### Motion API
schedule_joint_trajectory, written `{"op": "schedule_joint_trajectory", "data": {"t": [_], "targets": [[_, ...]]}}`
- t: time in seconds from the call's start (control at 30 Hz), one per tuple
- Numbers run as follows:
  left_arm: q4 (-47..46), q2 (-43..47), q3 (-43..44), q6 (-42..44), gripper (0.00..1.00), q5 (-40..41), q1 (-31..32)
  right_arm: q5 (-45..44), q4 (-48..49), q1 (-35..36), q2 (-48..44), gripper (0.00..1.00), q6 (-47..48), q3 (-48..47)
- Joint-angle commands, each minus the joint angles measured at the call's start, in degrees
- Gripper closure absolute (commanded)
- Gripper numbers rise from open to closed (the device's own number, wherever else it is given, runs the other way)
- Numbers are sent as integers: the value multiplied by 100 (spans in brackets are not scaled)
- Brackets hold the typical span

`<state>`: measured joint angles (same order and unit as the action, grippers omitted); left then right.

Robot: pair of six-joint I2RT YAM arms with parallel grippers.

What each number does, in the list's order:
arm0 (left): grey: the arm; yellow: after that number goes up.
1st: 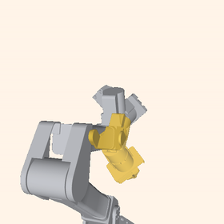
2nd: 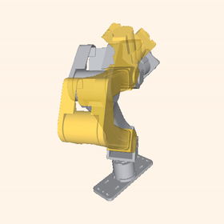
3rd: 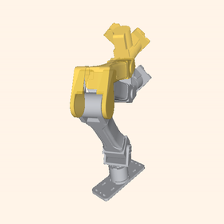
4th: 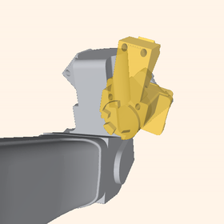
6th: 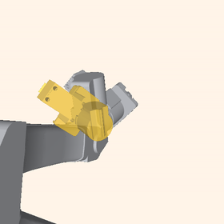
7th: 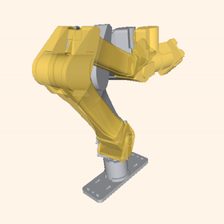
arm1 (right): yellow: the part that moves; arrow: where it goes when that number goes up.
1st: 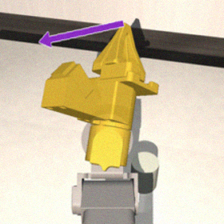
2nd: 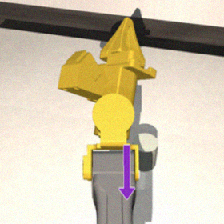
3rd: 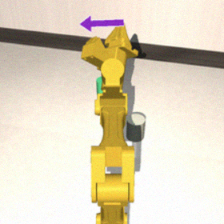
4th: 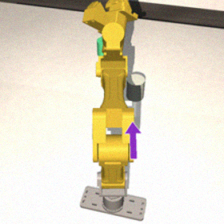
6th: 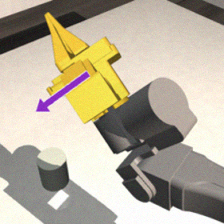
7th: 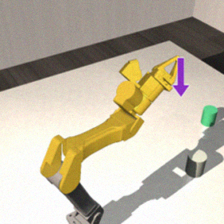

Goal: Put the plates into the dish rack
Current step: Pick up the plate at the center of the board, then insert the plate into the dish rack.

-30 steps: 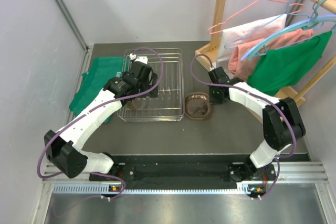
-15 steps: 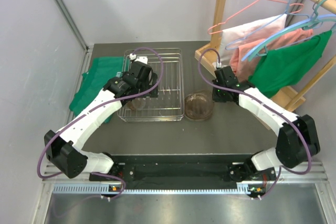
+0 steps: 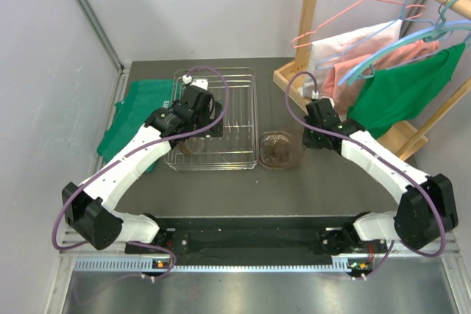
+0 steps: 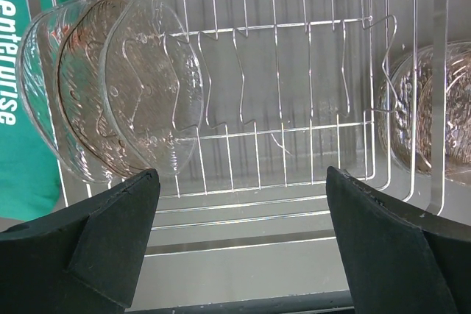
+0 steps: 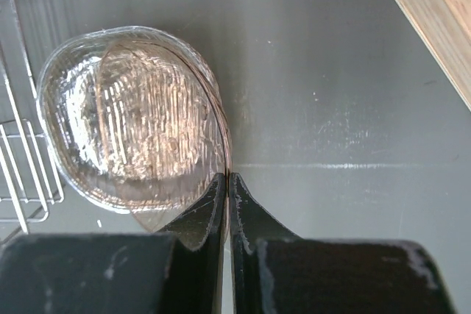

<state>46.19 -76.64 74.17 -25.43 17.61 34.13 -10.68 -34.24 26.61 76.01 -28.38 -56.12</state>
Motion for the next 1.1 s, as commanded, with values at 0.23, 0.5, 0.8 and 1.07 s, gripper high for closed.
{"op": "schedule_joint_trajectory", "data": {"t": [0.23, 0.5, 0.8, 1.07], "targets": [[-365, 132, 133, -76, 1, -196, -29, 4, 31, 72, -736, 100, -273, 30], [-401, 167, 141, -120, 1, -371, -29, -92, -56, 81, -974, 100, -326, 5], [-585, 79, 168, -181, 1, -829, -29, -172, -241, 72, -1360, 100, -361, -163], [-831, 0, 168, -331, 1, -1320, -29, -102, -338, 72, -1624, 100, -405, -250]]}}
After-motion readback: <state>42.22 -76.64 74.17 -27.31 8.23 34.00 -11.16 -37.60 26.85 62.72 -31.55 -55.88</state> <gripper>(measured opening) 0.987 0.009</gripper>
